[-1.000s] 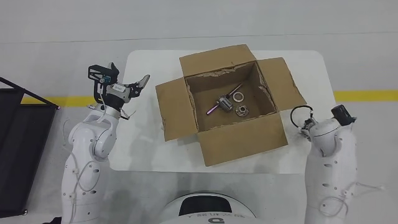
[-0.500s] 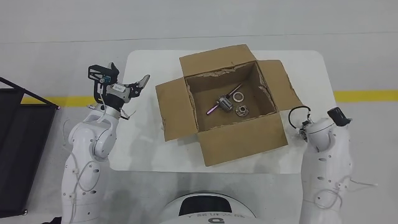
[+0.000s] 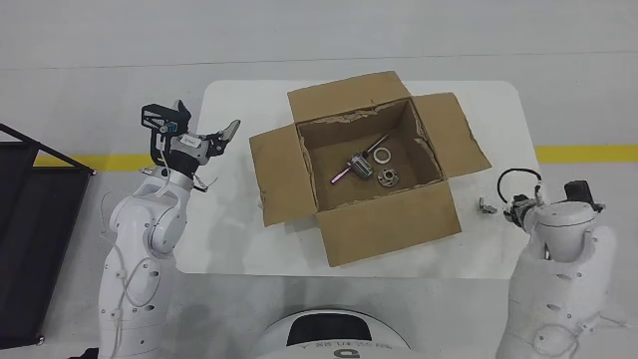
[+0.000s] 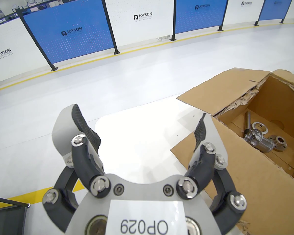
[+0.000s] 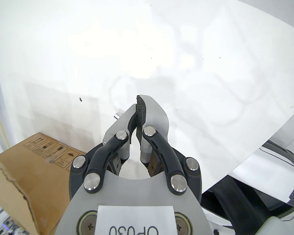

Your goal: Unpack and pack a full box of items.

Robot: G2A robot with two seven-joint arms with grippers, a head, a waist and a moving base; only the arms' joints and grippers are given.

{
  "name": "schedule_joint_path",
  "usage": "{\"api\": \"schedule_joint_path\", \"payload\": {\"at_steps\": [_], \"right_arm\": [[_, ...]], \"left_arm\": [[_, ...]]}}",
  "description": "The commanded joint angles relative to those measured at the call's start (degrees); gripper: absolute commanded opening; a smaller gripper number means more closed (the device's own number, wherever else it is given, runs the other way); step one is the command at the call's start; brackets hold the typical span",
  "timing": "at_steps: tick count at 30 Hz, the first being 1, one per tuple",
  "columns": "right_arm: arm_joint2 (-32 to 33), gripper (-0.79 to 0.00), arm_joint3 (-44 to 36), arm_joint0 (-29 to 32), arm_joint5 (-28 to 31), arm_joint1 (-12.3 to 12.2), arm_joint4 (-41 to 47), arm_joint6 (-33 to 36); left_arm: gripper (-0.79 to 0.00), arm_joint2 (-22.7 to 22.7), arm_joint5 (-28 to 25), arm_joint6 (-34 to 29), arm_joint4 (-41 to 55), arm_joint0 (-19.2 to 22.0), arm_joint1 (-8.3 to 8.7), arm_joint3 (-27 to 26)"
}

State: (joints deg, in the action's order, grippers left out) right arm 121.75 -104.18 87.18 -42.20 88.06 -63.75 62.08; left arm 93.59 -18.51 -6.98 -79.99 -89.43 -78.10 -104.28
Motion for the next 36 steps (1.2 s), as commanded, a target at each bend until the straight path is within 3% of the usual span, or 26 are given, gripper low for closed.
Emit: {"api": "schedule_joint_path", "payload": {"at_steps": [1,3,4,5,7,8,9,14,15,18,32,34,35,36], "right_arm": [[0.67,-0.785,-0.44,0.32,0.05,-0.1,0.44,0.05],[0.49,-0.785,-0.67,0.37,0.84,-0.23,0.8,0.85],[0.2,-0.742,-0.75,0.48,1.45,-0.31,0.73,1.45],[-0.21,-0.505,-0.82,0.55,1.74,-0.36,0.52,1.74],[-2.03,-0.382,-0.66,0.77,2.04,-0.41,-1.01,2.04],[-2.97,-0.197,-0.41,0.74,1.82,-0.41,-1.91,1.82],[-4.02,-0.16,0.16,0.45,1.47,-0.42,-3.05,1.47],[-7.24,-0.296,4.26,-1.9,0.48,-0.59,-7.61,0.48],[-7.74,-0.366,4.92,-2.26,-0.11,-0.59,-8.78,-0.11],[-8.51,-0.431,6.72,-3.33,-0.82,-0.55,-10.4,-0.81],[-9.75,-0.545,12.72,-5.66,-2.0,0.11,-14.67,-2.0],[-9.59,-0.662,12.72,-5.67,-2.04,0.21,-15.2,-2.03],[-9.43,-0.785,12.41,-5.57,-1.95,0.26,-15.33,-1.94],[-9.2,-0.785,11.86,-5.39,-1.97,0.32,-15.45,-1.97]], "left_arm": [[0.0,0.0,0.0,0.0,0.0,0.0,0.0,0.0],[0.0,0.0,0.0,0.0,0.0,0.0,0.0,0.0],[0.0,0.0,0.0,0.0,0.0,0.0,0.0,0.0],[0.0,0.0,0.0,0.0,0.0,0.0,0.0,0.0],[0.0,0.0,0.0,0.0,0.0,0.0,0.0,0.0],[0.0,0.0,0.0,0.0,0.0,0.0,0.0,0.0],[0.0,0.0,0.0,0.0,0.0,0.0,0.0,0.0],[0.0,0.0,0.0,0.0,0.0,0.0,0.0,0.0],[0.0,0.0,0.0,0.0,0.0,0.0,0.0,0.0],[0.0,0.0,0.0,0.0,0.0,0.0,0.0,0.0],[0.0,0.0,0.0,0.0,0.0,0.0,0.0,0.0],[0.0,0.0,0.0,0.0,0.0,0.0,0.0,0.0],[0.0,0.0,0.0,0.0,0.0,0.0,0.0,0.0],[0.0,0.0,0.0,0.0,0.0,0.0,0.0,0.0]]}}
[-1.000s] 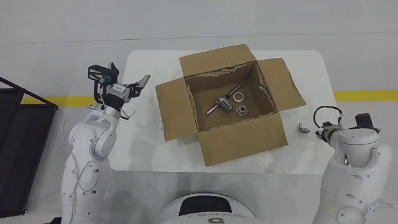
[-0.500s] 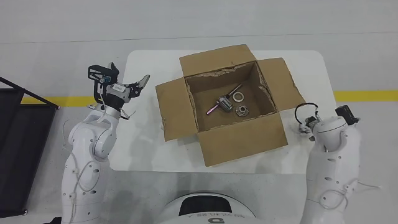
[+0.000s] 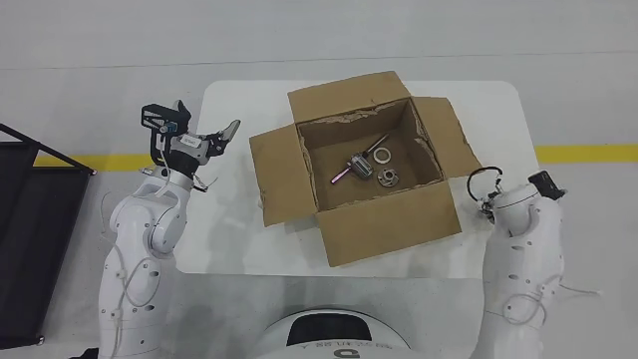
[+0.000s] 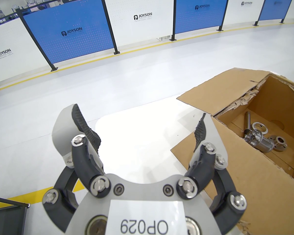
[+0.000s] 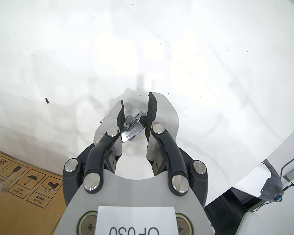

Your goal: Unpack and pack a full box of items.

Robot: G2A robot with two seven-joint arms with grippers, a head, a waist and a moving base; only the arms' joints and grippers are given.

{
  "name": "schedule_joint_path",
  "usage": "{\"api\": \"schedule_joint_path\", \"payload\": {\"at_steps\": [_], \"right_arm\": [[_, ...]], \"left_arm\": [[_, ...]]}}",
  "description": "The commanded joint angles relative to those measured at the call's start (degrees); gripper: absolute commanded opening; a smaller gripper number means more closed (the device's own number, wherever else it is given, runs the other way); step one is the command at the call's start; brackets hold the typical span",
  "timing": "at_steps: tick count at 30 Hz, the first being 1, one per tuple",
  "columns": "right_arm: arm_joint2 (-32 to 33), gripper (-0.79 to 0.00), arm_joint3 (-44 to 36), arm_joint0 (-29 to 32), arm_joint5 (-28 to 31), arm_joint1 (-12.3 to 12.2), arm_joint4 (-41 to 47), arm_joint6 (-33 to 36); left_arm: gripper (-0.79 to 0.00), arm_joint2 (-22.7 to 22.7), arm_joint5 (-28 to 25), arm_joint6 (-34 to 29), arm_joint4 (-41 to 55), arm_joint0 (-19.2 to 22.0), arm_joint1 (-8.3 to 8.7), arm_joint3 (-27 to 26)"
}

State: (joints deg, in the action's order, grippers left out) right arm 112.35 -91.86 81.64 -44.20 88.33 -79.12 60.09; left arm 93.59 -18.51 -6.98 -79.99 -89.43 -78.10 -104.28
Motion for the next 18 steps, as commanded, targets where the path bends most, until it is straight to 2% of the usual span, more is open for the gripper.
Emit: {"api": "schedule_joint_path", "payload": {"at_steps": [1,12,18], "right_arm": [[0.5,-0.785,-1.05,0.3,-0.07,0.11,0.08,-0.07],[5.85,-0.785,-9.6,3.33,0.26,0.92,9.94,0.26],[10.77,-0.785,-15.11,4.59,0.95,1.3,23.54,0.95]], "left_arm": [[0.0,0.0,0.0,0.0,0.0,0.0,0.0,0.0],[0.0,0.0,0.0,0.0,0.0,0.0,0.0,0.0],[0.0,0.0,0.0,0.0,0.0,0.0,0.0,0.0]]}}
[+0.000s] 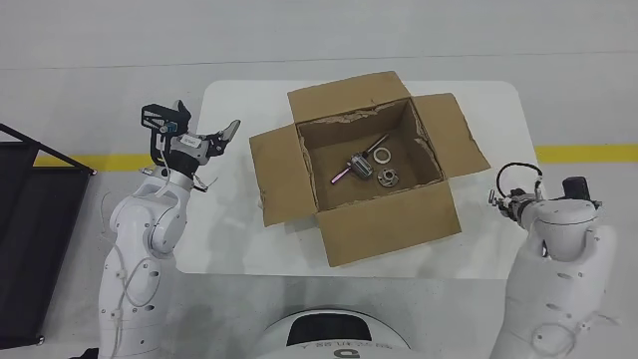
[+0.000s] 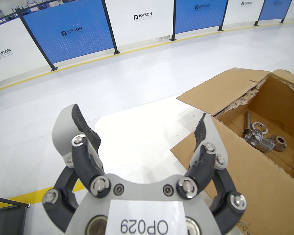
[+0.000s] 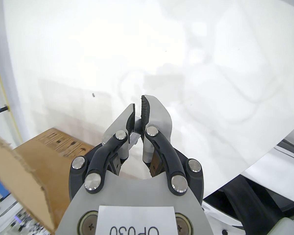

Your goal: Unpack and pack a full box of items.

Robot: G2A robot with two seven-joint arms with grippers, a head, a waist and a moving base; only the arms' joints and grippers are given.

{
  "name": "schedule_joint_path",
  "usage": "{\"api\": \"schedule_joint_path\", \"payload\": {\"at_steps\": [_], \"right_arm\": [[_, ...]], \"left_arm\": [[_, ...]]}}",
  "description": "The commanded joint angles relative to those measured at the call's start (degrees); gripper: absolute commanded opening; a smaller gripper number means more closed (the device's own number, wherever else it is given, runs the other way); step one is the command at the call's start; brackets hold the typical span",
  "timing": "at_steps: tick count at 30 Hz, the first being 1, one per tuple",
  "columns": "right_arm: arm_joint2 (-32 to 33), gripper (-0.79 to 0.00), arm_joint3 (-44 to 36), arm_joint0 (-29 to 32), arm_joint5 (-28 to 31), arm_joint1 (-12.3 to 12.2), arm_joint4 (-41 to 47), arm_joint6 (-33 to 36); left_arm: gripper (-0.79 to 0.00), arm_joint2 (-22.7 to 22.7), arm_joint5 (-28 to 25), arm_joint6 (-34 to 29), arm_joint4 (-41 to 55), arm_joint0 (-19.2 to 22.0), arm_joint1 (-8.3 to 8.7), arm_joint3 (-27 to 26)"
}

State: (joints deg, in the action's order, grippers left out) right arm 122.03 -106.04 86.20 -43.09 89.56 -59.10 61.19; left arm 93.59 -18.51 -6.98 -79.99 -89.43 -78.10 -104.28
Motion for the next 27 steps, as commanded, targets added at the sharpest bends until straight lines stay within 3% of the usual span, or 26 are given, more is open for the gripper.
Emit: {"api": "schedule_joint_path", "payload": {"at_steps": [1,7,12,22,27], "right_arm": [[2.15,-0.785,-1.68,0.14,-0.14,0.16,6.76,-0.13],[8.08,-0.785,-6.25,2.39,1.28,0.65,28.03,1.28],[9.58,-0.785,-3.28,3.52,0.65,0.47,44.06,0.66],[9.98,-0.785,-3.06,3.77,1.43,0.48,45.58,-0.66],[6.07,-0.785,-11.38,7.99,5.2,0.73,52.03,1.14]], "left_arm": [[0.0,0.0,0.0,0.0,0.0,0.0,0.0,0.0],[0.0,0.0,0.0,0.0,0.0,0.0,0.0,0.0],[0.0,0.0,0.0,0.0,0.0,0.0,0.0,0.0],[0.0,0.0,0.0,0.0,0.0,0.0,0.0,0.0],[0.0,0.0,0.0,0.0,0.0,0.0,0.0,0.0]]}}
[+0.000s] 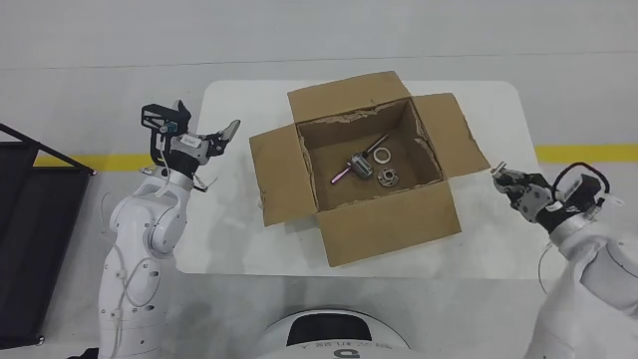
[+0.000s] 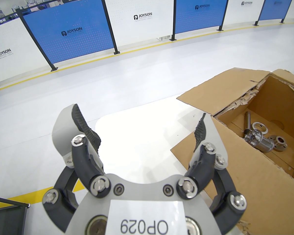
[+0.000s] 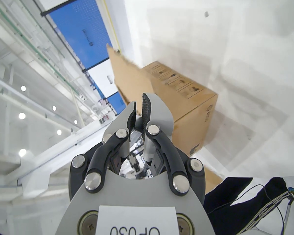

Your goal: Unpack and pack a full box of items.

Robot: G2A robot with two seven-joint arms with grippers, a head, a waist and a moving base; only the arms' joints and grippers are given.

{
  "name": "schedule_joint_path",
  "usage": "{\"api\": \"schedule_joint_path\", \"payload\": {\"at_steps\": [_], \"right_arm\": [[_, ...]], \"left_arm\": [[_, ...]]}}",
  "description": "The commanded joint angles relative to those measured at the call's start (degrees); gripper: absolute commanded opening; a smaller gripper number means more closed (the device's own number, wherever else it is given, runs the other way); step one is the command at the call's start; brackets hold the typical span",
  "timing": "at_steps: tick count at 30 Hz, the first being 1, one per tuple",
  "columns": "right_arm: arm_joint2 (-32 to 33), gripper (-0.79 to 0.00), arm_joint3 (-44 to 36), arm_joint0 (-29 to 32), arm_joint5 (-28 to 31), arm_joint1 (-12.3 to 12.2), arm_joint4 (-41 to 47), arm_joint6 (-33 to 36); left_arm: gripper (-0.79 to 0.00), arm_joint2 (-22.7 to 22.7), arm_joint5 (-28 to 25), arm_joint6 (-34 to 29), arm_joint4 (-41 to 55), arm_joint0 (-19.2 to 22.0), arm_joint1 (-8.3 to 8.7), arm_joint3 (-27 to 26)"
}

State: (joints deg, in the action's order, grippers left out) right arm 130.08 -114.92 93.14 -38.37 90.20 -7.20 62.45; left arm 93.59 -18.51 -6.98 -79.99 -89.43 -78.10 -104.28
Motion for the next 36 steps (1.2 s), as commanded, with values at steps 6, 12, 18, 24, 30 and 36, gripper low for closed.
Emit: {"api": "schedule_joint_path", "payload": {"at_steps": [6,12,18,24,30,36], "right_arm": [[-20.24,-0.785,-12.39,2.74,-2.64,0.31,-5.25,-5.07],[-39.33,-0.785,-6.08,-5.27,-11.05,-0.32,-21.02,-13.34],[-53.6,-0.785,8.18,-13.26,-19.63,-0.95,-34.82,-16.18],[-58.74,-0.785,16.94,-16.49,-19.63,-0.97,-46.02,-16.17],[-59.56,-0.397,19.77,-16.82,-19.63,-0.28,-49.68,-16.16],[-57.9,0.0,14.5,-14.0,-19.63,0.06,-50.06,-16.16]], "left_arm": [[0.0,0.0,0.0,0.0,0.0,0.0,0.0,0.0],[0.0,0.0,0.0,0.0,0.0,0.0,0.0,0.0],[0.0,0.0,0.0,0.0,0.0,0.0,0.0,0.0],[0.0,0.0,0.0,0.0,0.0,0.0,0.0,0.0],[0.0,0.0,0.0,0.0,0.0,0.0,0.0,0.0],[0.0,0.0,0.0,0.0,0.0,0.0,0.0,0.0]]}}
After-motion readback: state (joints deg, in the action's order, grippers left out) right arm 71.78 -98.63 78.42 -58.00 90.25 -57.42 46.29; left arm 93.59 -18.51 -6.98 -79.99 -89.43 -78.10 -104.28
